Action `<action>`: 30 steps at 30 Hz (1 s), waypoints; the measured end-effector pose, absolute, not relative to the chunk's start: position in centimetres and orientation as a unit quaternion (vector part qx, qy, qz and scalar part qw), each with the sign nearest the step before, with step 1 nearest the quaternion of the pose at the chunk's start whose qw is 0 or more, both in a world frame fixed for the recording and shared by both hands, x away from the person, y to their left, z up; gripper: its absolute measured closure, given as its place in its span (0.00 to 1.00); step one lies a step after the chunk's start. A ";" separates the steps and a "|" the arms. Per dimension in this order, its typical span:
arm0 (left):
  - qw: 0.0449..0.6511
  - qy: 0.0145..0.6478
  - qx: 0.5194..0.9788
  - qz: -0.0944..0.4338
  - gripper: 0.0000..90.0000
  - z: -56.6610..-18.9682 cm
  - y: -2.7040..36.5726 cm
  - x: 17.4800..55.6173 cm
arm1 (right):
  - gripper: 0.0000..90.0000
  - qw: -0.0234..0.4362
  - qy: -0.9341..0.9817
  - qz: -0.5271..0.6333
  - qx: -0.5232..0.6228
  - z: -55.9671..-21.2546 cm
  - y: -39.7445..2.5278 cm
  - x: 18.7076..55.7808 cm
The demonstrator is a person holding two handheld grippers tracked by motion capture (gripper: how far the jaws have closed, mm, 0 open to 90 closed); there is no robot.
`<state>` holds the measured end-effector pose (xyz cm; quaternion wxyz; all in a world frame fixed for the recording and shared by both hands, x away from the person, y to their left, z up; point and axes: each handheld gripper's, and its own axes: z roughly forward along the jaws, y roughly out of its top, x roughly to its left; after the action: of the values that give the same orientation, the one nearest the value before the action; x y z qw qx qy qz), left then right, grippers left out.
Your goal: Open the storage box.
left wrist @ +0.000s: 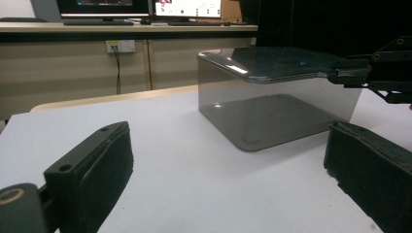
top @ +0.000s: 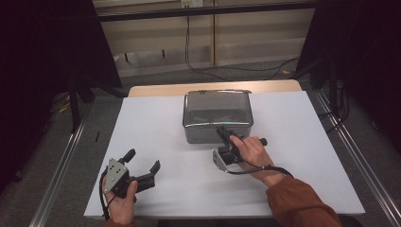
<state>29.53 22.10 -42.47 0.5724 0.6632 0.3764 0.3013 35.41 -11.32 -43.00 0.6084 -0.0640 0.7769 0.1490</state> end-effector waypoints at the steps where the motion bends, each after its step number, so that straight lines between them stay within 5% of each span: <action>1: 0.576 0.377 0.662 0.298 0.04 -42.5 22.0 29.6 | 0.88 0.609 0.777 0.148 -0.064 -43.0 -11.3 35.4; 30: 0.587 0.318 0.697 0.262 0.03 -41.3 17.7 36.4 | 0.89 0.616 0.770 0.157 -0.060 -42.0 -11.5 35.5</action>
<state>36.39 17.66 -41.27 0.5868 0.6970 0.3183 0.2617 35.50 -11.47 -42.05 0.6158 -0.0596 0.7699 0.1568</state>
